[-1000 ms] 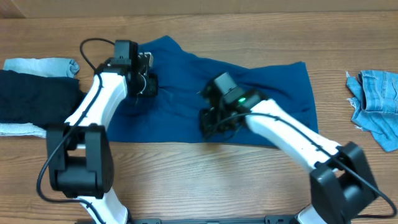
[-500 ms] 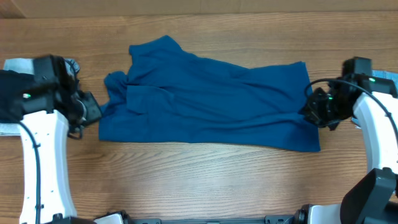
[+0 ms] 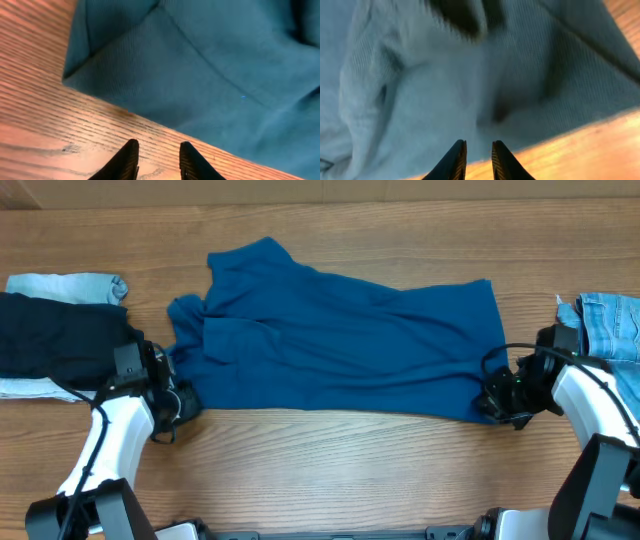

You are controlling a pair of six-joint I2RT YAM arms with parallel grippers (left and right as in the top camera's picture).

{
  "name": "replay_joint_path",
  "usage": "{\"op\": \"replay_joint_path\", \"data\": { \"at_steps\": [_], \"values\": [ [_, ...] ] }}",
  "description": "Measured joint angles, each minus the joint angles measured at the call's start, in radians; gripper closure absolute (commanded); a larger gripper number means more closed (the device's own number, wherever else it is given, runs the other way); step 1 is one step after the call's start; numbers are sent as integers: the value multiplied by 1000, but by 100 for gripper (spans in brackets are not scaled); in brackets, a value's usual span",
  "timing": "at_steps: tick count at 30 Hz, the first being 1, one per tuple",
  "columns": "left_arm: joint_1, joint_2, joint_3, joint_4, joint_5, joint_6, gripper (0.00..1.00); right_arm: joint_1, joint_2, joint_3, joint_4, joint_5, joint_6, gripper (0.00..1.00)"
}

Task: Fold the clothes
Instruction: 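Move both grippers out to the shirt's left and right edges, then grasp the shirt's left and right edges with both grippers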

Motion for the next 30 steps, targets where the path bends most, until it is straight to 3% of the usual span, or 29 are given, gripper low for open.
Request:
{"op": "replay_joint_path", "data": {
  "at_steps": [5, 10, 16, 21, 25, 30],
  "values": [
    [0, 0, -77, 93, 0, -3, 74, 0, 0, -78, 162, 0, 23, 78],
    [0, 0, -87, 162, 71, -27, 74, 0, -1, -83, 195, 3, 31, 78],
    [0, 0, -13, 55, 127, -26, 96, 0, -1, -85, 196, 41, 27, 81],
    [0, -2, 208, -121, 92, 34, 96, 0, -1, -84, 181, -31, -62, 79],
    [0, 1, 224, -74, 20, 72, 96, 15, -1, -84, 171, -94, -123, 87],
    [0, 89, 138, 8, 0, 74, 96, 54, -1, -84, 208, -113, -107, 88]
  ]
}}
